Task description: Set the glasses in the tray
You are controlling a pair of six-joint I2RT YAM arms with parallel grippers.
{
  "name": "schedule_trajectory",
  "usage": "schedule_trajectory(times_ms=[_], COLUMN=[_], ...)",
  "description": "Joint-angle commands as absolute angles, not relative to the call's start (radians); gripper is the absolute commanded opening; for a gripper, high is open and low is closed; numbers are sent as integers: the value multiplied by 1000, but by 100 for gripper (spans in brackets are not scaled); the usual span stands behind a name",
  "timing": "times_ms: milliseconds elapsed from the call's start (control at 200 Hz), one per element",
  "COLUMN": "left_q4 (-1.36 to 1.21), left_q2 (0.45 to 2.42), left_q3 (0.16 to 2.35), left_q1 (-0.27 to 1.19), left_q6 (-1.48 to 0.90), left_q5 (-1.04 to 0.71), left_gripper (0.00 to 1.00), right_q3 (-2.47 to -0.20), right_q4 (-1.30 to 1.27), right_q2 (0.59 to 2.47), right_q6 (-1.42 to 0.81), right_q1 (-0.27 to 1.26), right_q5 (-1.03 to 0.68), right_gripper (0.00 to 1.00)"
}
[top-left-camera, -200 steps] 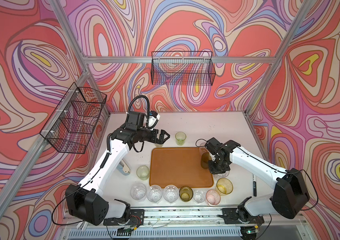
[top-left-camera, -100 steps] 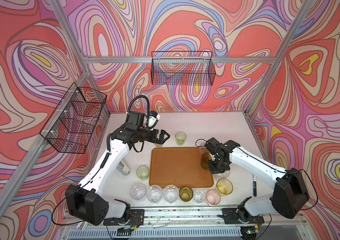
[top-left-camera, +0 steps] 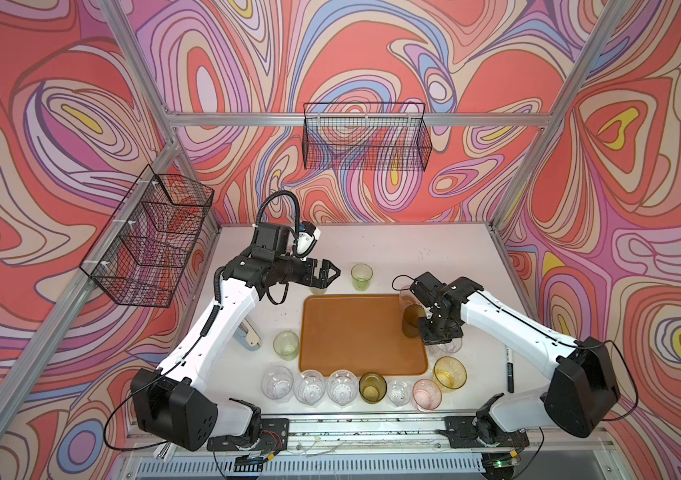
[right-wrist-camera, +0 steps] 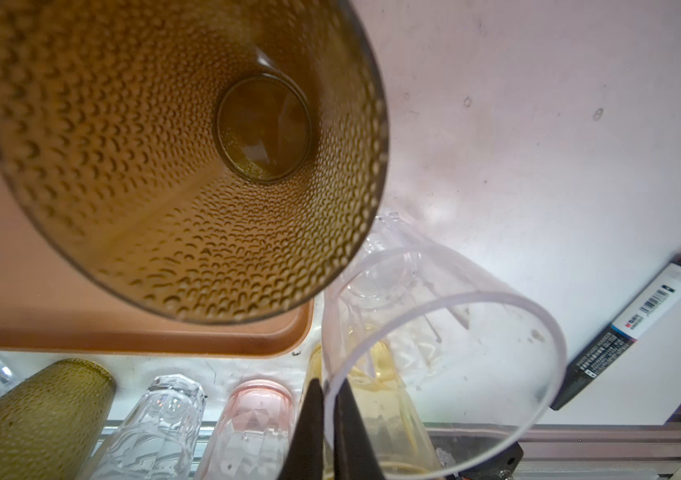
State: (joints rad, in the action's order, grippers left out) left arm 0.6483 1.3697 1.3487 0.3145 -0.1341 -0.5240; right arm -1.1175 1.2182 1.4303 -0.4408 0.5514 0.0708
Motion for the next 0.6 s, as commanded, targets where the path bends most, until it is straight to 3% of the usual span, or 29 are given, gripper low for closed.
schedule_trajectory(times_ms=[0,591], left_q4=[670,671], left_q2=[1365,1366], left_q3=[1374,1374], left_q1=[318,319], left_q6=[-120,-122], left_q5=[-535,-536], left_gripper=[100,100], right_q3=[-1172,-1249], right_q4=[1266,1362], right_q2=[1412,1406], right_q6=[-462,-513], right_q1=[559,622], right_q5=[90,68], right_gripper=[0,0])
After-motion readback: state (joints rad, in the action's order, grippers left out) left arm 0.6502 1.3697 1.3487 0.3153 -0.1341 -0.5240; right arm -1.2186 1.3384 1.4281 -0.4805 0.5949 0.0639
